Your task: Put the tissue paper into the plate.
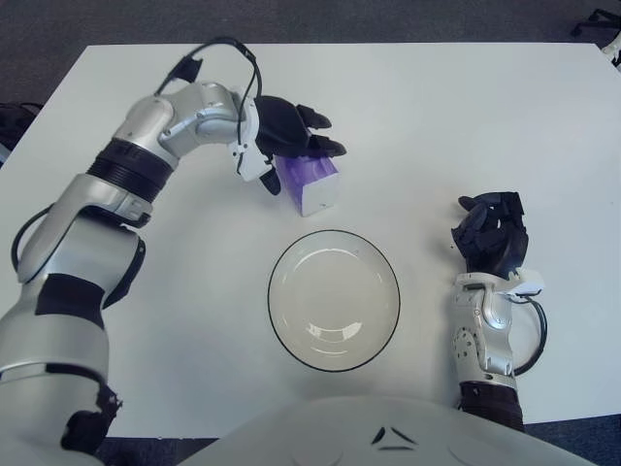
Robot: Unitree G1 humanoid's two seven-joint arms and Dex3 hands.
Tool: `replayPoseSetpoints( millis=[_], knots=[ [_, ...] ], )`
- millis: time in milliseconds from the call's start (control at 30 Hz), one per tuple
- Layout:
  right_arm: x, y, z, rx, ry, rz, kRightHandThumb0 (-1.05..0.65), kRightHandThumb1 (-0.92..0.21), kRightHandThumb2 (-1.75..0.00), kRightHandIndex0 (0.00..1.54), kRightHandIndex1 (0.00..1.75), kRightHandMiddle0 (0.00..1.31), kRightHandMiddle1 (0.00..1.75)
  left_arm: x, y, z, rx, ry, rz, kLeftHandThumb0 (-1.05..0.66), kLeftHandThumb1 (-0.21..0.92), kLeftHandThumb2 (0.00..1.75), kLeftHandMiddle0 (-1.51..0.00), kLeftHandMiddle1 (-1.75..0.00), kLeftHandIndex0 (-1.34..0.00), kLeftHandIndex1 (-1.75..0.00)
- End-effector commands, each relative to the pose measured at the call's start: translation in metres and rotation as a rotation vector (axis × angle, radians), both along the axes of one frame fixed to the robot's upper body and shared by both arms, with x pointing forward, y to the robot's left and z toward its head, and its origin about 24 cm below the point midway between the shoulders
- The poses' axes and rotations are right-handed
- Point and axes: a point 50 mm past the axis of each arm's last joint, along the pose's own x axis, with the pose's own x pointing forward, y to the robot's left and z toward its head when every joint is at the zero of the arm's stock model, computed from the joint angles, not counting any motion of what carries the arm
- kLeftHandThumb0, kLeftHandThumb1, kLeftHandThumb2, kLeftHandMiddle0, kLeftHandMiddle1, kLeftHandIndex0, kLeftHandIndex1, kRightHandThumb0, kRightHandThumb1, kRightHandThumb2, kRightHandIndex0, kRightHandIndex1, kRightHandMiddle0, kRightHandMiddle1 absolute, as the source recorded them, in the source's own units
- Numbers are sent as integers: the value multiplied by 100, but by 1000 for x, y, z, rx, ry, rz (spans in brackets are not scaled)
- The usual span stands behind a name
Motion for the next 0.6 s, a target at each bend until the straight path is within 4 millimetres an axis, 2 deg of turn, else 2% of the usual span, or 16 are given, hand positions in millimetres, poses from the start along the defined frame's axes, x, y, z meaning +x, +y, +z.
replayPoseSetpoints(
  millis=[0,400,567],
  knots=[
    [-24,12,-47,120,239,-3,-41,-56,-101,69,151,42,175,0,-1,-6,3,18,-11,-105,92,31,0,0,0,0],
    [-26,8,-47,119,238,-2,-41,-55,-103,67,157,43,175,1,-4,-21,-1,62,-21,-105,92,31,0,0,0,0],
    [-28,6,-49,113,252,-16,-41,-54,-105,67,160,44,175,4,-14,-42,-10,90,-1,-105,92,34,0,0,0,0]
  ],
)
